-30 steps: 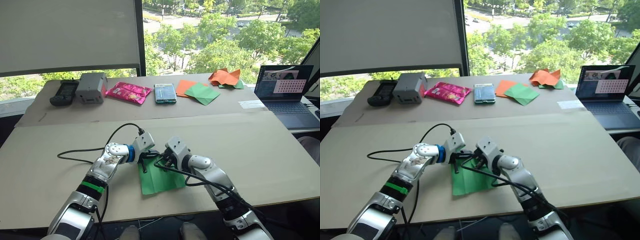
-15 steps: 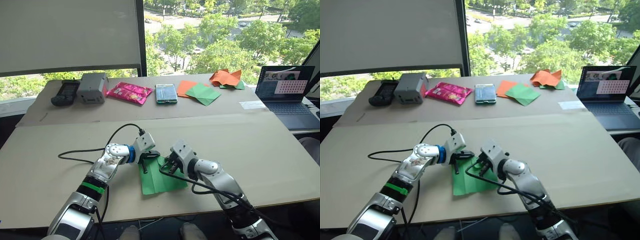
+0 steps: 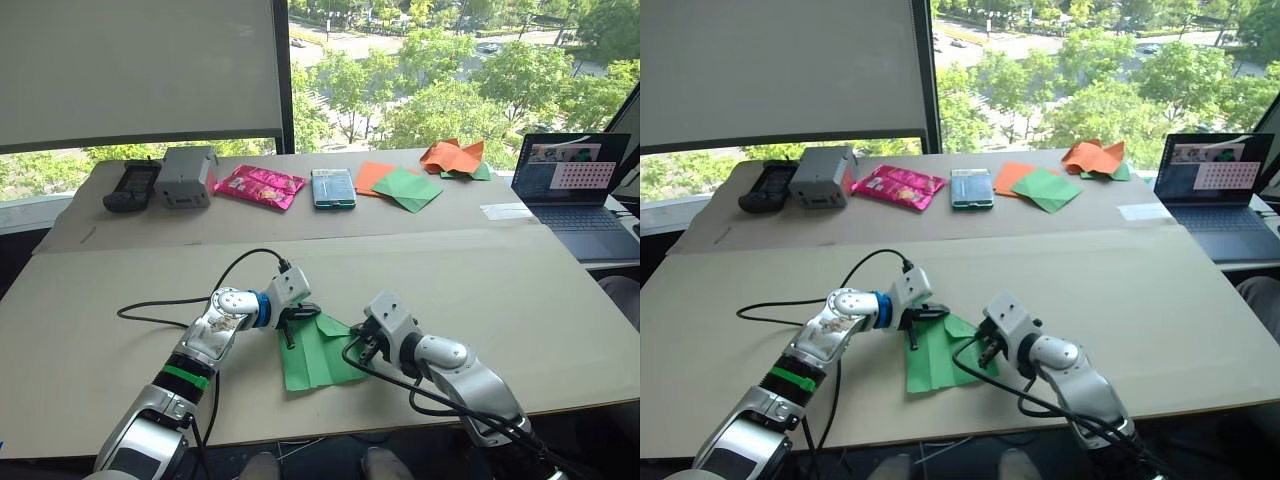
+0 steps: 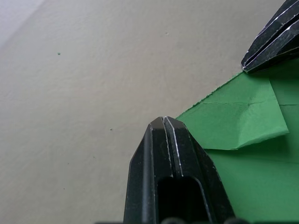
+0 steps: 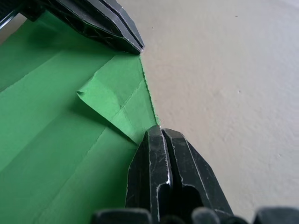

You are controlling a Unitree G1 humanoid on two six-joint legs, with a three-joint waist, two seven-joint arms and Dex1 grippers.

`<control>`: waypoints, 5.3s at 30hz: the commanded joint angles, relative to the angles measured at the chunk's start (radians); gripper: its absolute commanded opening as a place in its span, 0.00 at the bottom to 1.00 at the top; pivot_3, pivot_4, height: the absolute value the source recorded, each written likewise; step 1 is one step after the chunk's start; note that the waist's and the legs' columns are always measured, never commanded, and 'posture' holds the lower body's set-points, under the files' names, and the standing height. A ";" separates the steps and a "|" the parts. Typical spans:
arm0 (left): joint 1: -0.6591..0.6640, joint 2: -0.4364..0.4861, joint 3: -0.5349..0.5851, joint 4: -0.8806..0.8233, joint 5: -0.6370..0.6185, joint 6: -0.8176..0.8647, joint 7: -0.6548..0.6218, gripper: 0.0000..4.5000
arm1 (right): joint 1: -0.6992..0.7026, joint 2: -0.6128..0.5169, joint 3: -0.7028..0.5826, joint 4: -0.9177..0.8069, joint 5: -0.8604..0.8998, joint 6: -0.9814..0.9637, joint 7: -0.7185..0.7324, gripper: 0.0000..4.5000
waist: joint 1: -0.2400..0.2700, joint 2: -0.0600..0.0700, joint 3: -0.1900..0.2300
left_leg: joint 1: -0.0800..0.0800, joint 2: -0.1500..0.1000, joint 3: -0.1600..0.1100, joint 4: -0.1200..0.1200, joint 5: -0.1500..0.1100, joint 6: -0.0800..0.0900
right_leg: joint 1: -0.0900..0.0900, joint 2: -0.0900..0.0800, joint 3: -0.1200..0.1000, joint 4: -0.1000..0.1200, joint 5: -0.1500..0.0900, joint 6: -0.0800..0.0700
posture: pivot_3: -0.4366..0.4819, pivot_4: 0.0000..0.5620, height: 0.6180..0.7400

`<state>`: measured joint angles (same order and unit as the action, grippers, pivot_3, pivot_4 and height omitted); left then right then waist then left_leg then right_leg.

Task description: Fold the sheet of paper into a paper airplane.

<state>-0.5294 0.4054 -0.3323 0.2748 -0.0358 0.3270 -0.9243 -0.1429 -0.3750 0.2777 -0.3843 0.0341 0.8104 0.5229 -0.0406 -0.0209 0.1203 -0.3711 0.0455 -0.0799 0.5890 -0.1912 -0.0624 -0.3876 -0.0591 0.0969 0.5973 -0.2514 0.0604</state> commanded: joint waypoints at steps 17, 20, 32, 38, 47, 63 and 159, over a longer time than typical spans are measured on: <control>0.019 0.013 -0.026 0.059 0.037 -0.004 -0.014 0.00 | -0.055 0.083 -0.108 -0.124 0.206 -0.058 0.038 0.01 | -0.003 0.002 0.008 | -0.002 0.000 0.000 0.000 -0.001 -0.002 | -0.002 0.000 0.000 -0.002 0.000 0.000 | 0.48 0.27 0.84; 0.023 0.013 -0.024 0.051 0.036 -0.002 -0.010 0.00 | -0.094 0.096 -0.030 -0.056 0.169 -0.081 0.029 0.01 | -0.004 0.002 0.008 | -0.002 0.000 0.000 0.000 -0.001 -0.002 | -0.002 0.000 0.000 -0.002 0.000 0.000 | 0.48 0.27 0.84; 0.075 0.039 0.087 -0.084 -0.021 0.069 0.052 0.00 | -0.157 0.063 0.097 0.218 0.079 -0.091 0.037 0.01 | -0.009 0.004 0.007 | -0.001 0.001 0.000 -0.001 0.002 0.003 | -0.001 0.001 0.000 0.000 0.000 0.000 | 0.48 0.27 0.84; 0.166 0.054 0.283 -0.340 -0.196 0.304 0.099 0.00 | -0.165 0.067 0.109 0.236 0.074 -0.091 0.036 0.01 | -0.021 0.003 0.009 | 0.000 0.002 0.000 -0.002 0.001 0.002 | -0.002 0.002 0.000 0.000 0.000 0.000 | 0.48 0.27 0.84; 0.352 0.065 0.540 -0.566 -0.467 0.643 0.182 0.48 | -0.183 0.085 0.131 0.246 0.064 -0.102 0.029 0.00 | -0.028 0.000 0.012 | 0.001 0.002 -0.001 -0.002 -0.001 -0.001 | -0.002 0.001 0.000 -0.001 0.000 0.000 | 0.48 0.27 0.84; 0.362 -0.026 0.512 -0.508 -0.546 0.713 0.324 0.48 | -0.195 0.106 0.132 0.252 0.039 -0.111 0.030 0.00 | -0.027 -0.002 0.014 | 0.001 0.002 0.000 -0.003 -0.001 -0.002 | -0.003 0.001 0.000 -0.002 0.000 0.000 | 0.48 0.27 0.84; 0.158 0.091 0.185 -0.287 -0.316 0.320 0.110 0.01 | -0.264 0.257 0.092 0.413 0.012 -0.108 -0.064 0.00 | -0.026 0.000 0.014 | 0.002 0.002 0.000 -0.009 0.002 0.003 | -0.003 0.002 0.000 -0.001 0.001 0.000 | 0.48 0.27 0.84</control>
<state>-0.3460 0.4990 -0.1401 -0.0190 -0.3739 0.6884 -0.8065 -0.4293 -0.1070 0.3609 0.0149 0.0524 0.6599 0.4572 -0.0662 -0.0213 0.1340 -0.3695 0.0471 -0.0800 0.5796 -0.1892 -0.0591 -0.3906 -0.0574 0.0971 0.5966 -0.2509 0.0600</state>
